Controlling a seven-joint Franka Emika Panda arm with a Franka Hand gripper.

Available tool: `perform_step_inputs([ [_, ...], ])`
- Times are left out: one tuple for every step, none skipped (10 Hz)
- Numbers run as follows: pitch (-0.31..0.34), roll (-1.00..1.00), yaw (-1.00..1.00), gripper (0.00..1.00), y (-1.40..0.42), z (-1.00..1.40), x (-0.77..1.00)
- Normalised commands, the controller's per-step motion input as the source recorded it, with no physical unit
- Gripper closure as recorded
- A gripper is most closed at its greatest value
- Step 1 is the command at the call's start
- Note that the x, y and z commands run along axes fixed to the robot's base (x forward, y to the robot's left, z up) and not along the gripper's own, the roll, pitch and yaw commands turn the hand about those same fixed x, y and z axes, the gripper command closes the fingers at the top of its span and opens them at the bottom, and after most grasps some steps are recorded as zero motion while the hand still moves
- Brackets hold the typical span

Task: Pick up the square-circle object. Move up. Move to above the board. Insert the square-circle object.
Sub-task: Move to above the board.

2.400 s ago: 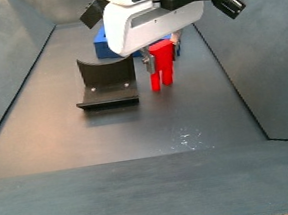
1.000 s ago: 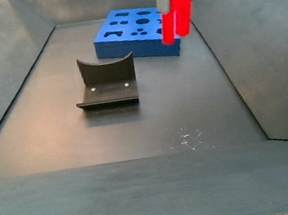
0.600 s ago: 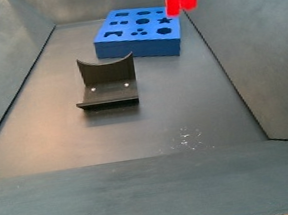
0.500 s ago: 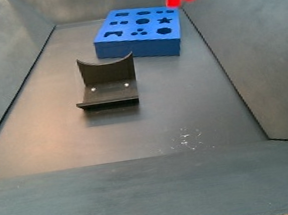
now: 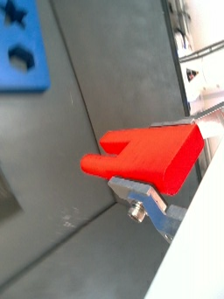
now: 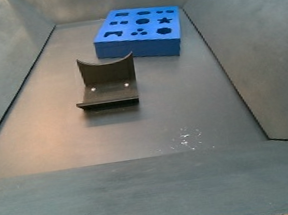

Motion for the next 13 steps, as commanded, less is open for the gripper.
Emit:
perform_step_inputs([
  [0.077, 0.04, -1.00, 1.00, -1.00, 0.16, 0.14],
  [0.098, 0.03, -1.00, 1.00, -1.00, 0.17, 0.14],
  [0.132, 0.01, -1.00, 1.00, -1.00, 0.17, 0.14],
  [0.148, 0.00, -0.93, 1.00, -1.00, 0.17, 0.15],
  [0.161, -0.02, -0.57, 1.00, -1.00, 0.18, 0.16],
  [0.167, -0.03, -0.30, 1.00, -1.00, 0.18, 0.18],
  [0.172, -0.03, -0.16, 1.00, -1.00, 0.18, 0.19],
  [0.165, -0.02, -0.06, 1.00, -1.00, 0.18, 0.21],
  [0.151, -0.01, -0.04, 1.00, -1.00, 0.19, 0.23],
  [0.145, -0.01, -0.03, 1.00, -1.00, 0.19, 0.24],
  [0.134, 0.01, 0.00, 1.00, -0.57, 0.12, 0.17],
  [0.124, 0.02, 0.02, 1.00, -0.30, 0.07, 0.13],
  [0.098, 0.03, 0.01, 1.00, -0.17, 0.04, 0.10],
])
